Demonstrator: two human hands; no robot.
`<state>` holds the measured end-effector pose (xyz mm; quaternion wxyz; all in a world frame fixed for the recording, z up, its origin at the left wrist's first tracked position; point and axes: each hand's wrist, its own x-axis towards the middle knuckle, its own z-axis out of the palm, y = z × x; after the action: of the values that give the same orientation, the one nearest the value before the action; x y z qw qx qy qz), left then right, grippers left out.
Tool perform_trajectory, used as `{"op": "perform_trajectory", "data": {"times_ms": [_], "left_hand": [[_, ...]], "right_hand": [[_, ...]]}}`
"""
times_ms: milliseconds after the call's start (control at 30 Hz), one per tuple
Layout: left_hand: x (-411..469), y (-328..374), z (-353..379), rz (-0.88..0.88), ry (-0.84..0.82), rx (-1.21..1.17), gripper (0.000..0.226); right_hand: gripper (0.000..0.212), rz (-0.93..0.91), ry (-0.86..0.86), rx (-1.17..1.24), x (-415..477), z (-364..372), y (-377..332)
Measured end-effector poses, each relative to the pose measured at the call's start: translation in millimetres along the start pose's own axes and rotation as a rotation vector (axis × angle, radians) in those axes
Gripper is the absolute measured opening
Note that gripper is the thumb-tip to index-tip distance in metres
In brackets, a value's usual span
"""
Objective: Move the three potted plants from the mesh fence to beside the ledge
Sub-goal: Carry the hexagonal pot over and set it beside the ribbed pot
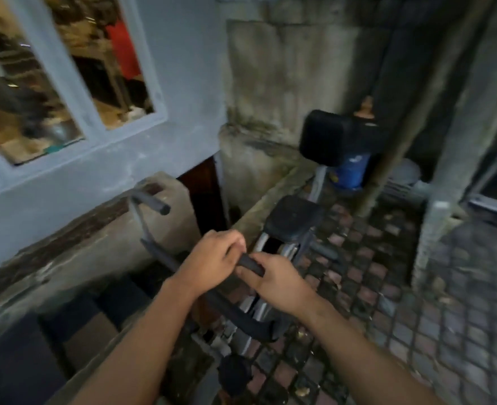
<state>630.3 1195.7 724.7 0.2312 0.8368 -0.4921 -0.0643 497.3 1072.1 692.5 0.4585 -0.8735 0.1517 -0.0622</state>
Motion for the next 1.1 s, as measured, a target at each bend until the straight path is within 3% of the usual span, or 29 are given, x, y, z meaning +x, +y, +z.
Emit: {"op": "perform_trajectory", "data": {"times_ms": [100, 167, 400, 567, 667, 900, 1100], "left_hand": [[34.9, 3.0, -2.6, -0.057, -0.185, 0.230, 0.025], [62.4, 21.3, 0.0, -0.001, -0.329, 0.294, 0.035], [168.5, 150.0, 53.6, 0.253, -0.424, 0.043, 0.013], [261.3, 256.2, 118.1, 0.374, -0.604, 0.091, 0.068], [315.0, 324.4, 161.3, 0.446, -0.617, 0.065, 0.076], [399.8, 454.2, 252.5, 0.500, -0.552, -0.217, 0.062], [484.4, 545.6, 319.8, 0.567, -0.508, -0.159, 0.069]], "right_hand": [[0.030, 0.032, -0.009, -0.004, -30.4, -15.9, 16.9], [0.026, 0.068, 0.020, -0.024, -45.7, -36.3, 24.5], [0.003, 0.231, 0.435, -0.087, -72.8, -171.5, 100.6], [0.015, 0.367, 0.619, -0.076, -112.5, -297.7, 183.0], [0.026, 0.454, 0.661, -0.095, -138.5, -368.9, 233.9], [0.044, 0.663, 0.752, -0.141, -188.2, -515.2, 321.7], [0.037, 0.562, 0.924, -0.093, -212.6, -615.0, 382.2]]}}
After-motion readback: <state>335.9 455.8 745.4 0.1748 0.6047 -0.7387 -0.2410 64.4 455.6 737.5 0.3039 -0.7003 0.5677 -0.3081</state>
